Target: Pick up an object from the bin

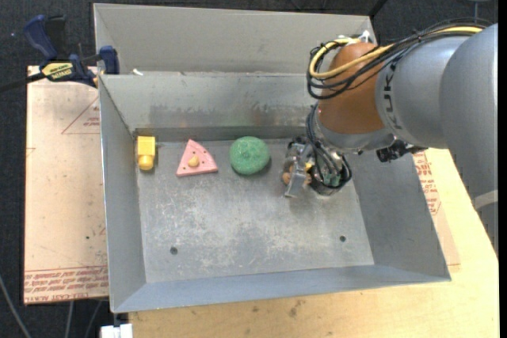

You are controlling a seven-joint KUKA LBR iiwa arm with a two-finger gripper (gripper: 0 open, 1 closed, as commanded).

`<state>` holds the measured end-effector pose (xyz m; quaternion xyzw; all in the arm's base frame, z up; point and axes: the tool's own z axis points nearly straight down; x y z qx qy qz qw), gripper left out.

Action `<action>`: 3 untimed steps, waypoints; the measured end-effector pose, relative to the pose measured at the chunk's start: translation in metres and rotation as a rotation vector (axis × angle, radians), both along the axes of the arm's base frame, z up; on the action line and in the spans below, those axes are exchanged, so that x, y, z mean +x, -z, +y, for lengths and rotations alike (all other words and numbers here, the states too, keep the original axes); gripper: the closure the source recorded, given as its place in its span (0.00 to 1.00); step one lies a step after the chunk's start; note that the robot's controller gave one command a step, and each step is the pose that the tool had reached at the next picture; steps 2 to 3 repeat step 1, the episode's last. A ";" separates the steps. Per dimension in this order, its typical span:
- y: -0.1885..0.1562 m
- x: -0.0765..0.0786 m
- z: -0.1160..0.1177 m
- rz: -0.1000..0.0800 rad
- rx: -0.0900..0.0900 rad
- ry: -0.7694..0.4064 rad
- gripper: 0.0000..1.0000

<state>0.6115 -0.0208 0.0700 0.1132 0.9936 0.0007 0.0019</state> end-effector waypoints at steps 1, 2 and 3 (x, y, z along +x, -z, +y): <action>0.000 0.000 0.000 0.000 0.000 0.000 1.00; 0.000 0.000 0.000 0.000 0.000 0.000 1.00; 0.000 0.000 0.000 0.000 0.000 0.000 1.00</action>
Offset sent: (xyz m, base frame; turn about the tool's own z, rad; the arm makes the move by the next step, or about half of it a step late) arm -0.0269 -0.0040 0.0719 -0.0305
